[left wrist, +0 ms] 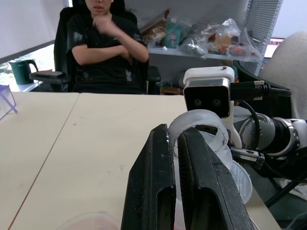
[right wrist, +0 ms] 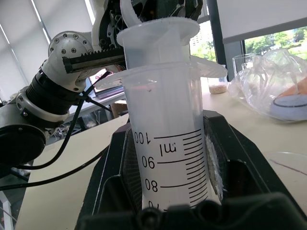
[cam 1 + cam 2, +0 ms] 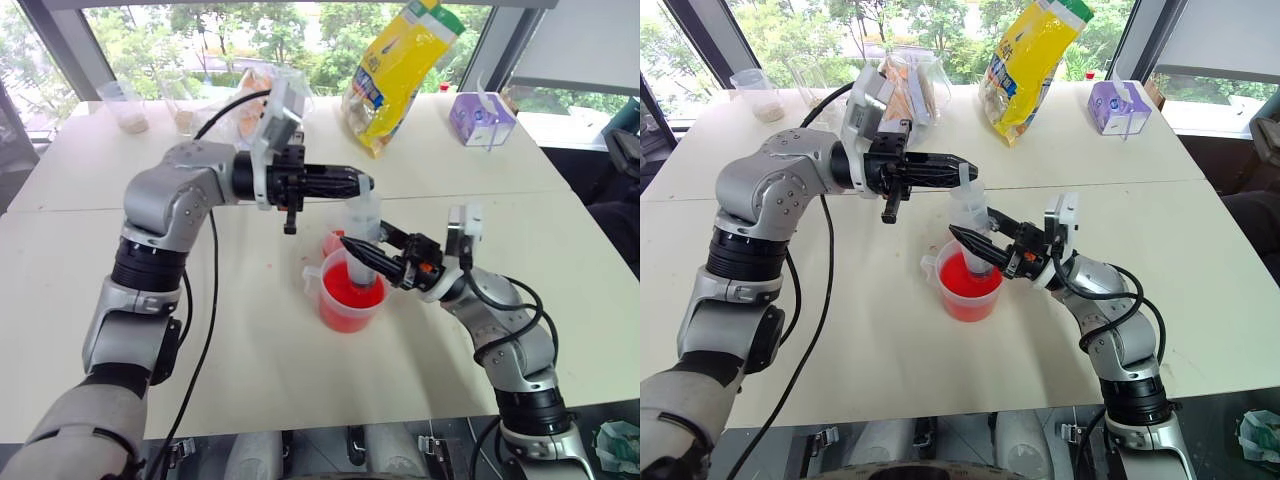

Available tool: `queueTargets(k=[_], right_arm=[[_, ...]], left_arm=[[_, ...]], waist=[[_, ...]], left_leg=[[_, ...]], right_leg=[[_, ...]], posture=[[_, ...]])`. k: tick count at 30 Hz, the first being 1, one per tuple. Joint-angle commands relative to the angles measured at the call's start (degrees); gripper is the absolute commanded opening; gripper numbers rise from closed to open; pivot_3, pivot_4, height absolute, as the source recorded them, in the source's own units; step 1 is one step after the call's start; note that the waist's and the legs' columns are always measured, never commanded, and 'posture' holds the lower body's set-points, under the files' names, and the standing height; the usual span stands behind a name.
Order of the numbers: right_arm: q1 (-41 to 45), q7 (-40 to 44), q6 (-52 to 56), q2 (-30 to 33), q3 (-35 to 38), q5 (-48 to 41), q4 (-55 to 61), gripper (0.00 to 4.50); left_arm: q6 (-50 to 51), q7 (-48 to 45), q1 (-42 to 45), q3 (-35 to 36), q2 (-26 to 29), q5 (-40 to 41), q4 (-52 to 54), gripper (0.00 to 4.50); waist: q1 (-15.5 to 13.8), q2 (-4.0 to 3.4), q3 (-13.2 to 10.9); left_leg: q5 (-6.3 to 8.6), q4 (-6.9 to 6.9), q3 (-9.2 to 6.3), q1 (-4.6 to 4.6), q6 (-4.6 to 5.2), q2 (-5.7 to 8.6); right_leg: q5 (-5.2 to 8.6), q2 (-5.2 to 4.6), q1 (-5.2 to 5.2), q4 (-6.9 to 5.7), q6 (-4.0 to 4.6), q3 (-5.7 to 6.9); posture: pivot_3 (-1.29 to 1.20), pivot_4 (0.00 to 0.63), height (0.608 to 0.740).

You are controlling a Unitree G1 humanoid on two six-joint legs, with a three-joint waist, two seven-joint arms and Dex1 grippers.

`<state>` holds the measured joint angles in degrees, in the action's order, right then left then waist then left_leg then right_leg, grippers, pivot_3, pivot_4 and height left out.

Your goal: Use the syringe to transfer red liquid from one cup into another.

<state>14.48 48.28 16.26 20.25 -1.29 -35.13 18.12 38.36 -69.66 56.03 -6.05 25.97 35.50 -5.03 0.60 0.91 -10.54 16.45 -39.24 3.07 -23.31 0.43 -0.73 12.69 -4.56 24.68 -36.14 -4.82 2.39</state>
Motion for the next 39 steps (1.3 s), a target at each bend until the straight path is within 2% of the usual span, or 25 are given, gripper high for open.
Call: queueTargets(k=[1, 25, 28, 35, 39], right_arm=[[-1.09, 3.00, 0.82, 0.52, -2.88, -0.37, 0.81, 1.38], [2.58, 1.57, 2.57, 0.60, -1.28, -2.14, 3.89, 1.38], [3.26, 1.25, 3.23, 0.68, -0.79, -2.69, 4.39, 1.38], [4.52, -0.52, 5.39, 1.07, 0.67, -4.86, 6.57, 1.38], [5.48, -2.73, 7.79, 0.66, 2.82, -7.51, 7.69, 1.38]], left_arm=[[-3.11, 3.05, 4.08, 4.98, 0.60, -0.39, -0.48, 0.03], [-2.59, 2.73, 3.07, 4.26, 0.88, -0.02, 0.06, 0.03], [-1.27, 2.64, 2.41, 4.16, 1.17, 0.49, 0.67, 1.04], [-0.13, 0.05, -0.79, 3.42, 4.59, 0.34, 3.50, 4.45], [-1.12, -2.80, -4.03, 4.20, 8.45, 0.30, 5.05, 4.45]], waist=[[0.00, 0.00, 0.00], [0.00, 0.00, 0.00], [0.01, 0.00, 0.00], [0.01, 0.00, 0.00], [0.10, 0.00, 0.00]], left_leg=[[0.00, 0.00, 0.00, 0.00, 0.00, 0.00], [0.00, 0.00, 0.00, 0.00, 0.00, 0.00], [0.00, 0.00, -0.01, 0.00, 0.00, 0.00], [0.00, 0.00, -0.01, 0.00, 0.00, -0.01], [0.00, 0.00, 0.00, 0.01, 0.00, -0.02]], right_leg=[[0.00, 0.00, 0.00, 0.00, 0.00, 0.00], [0.00, 0.00, 0.00, -0.01, 0.00, 0.00], [0.00, 0.00, 0.00, -0.01, 0.00, 0.00], [0.00, 0.00, 0.00, -0.01, 0.00, 0.00], [0.00, -0.01, 0.00, -0.02, 0.00, 0.00]], posture=[[0.00, 0.150, 0.740], [0.00, 0.150, 0.740], [0.00, 0.150, 0.740], [0.00, 0.150, 0.740], [0.00, 0.150, 0.740]])
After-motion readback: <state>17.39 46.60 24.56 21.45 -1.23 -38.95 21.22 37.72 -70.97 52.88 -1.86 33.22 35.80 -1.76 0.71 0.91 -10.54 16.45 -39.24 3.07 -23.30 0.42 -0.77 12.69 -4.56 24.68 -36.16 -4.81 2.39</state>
